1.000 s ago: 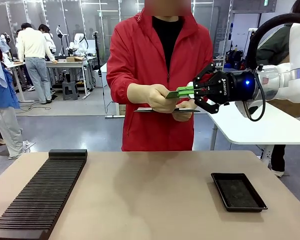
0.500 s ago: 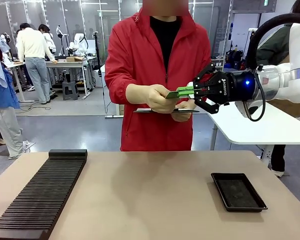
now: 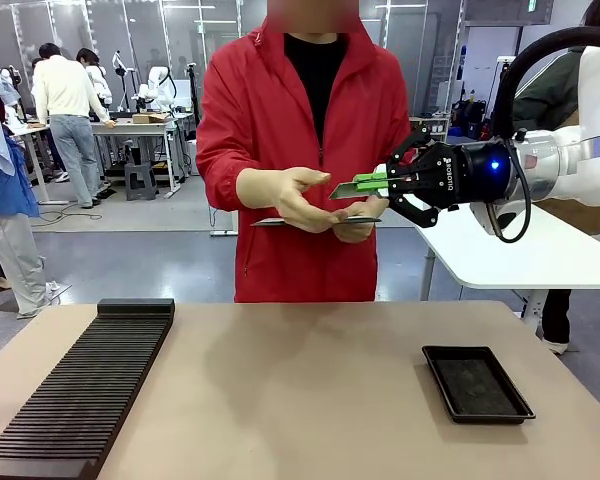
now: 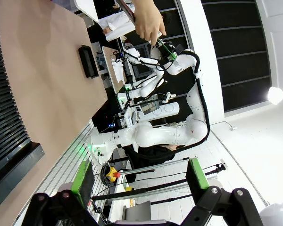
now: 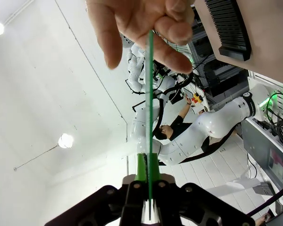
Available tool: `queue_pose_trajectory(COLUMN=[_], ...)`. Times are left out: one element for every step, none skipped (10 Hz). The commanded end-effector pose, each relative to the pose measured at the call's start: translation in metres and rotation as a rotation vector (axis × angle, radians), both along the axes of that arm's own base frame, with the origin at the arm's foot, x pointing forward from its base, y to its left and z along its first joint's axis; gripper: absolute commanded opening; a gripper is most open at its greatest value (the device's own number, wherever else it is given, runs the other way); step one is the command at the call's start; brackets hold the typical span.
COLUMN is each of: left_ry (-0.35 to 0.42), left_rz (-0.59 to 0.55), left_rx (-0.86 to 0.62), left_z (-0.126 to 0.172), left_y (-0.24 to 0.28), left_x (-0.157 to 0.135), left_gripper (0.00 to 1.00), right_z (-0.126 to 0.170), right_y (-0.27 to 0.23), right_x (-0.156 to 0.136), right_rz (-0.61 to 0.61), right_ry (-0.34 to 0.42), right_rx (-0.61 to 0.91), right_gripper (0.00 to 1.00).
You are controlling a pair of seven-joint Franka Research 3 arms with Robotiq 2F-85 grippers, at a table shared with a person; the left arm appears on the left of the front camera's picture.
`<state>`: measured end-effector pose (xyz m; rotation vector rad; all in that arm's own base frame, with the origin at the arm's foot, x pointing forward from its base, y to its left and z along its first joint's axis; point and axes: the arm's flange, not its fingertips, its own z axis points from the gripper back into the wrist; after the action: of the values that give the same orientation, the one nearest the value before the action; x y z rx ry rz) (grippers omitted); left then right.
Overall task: Inspect the PCB.
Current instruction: Place the Blank PCB in the ESD tray.
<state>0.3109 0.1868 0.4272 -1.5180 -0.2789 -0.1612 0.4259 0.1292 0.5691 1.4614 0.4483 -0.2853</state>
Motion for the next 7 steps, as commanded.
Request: queue_pose_trajectory(left_ry=[0.001,0.001,0.001,0.001,0.001,0.001,0.001], left_rz=[-0.001,-0.001,-0.001,-0.001,-0.001,-0.001,-0.001], left_rx=[0.004,0.004,0.004,0.004,0.004,0.004,0.004], left_z=[0.0029,0.0029,0.0029,0.0029,0.0029,0.0029,0.0029], left_y=[-0.0005,-0.0005,-0.0005,-0.0005,-0.0005,-0.0005,-0.0005], left_x=[-0.0012,-0.0012,-0.0012,-0.0012,-0.0012,-0.0012,-0.0012], left_gripper=[1.0,1.0,1.0,1.0,1.0,1.0,1.0], right_z=[0.001,0.001,0.001,0.001,0.001,0.001,0.0], right_y=[0.0016,0.0016,0.0016,0.0016,0.0016,0.0016,0.0], right_x=[-0.0003,-0.0003,-0.0003,-0.0003,-0.0003,-0.0003,0.0], right_rz=[0.003,0.003,0.003,0.003,0.003,0.003,0.0], right_ry=[0.0,0.0,0.0,0.0,0.0,0.0,0.0], right_rx=[-0.006,-0.006,-0.006,-0.006,-0.006,-0.006,0.0], right_gripper=[0.0,0.0,0.0,0.0,0.0,0.0,0.03])
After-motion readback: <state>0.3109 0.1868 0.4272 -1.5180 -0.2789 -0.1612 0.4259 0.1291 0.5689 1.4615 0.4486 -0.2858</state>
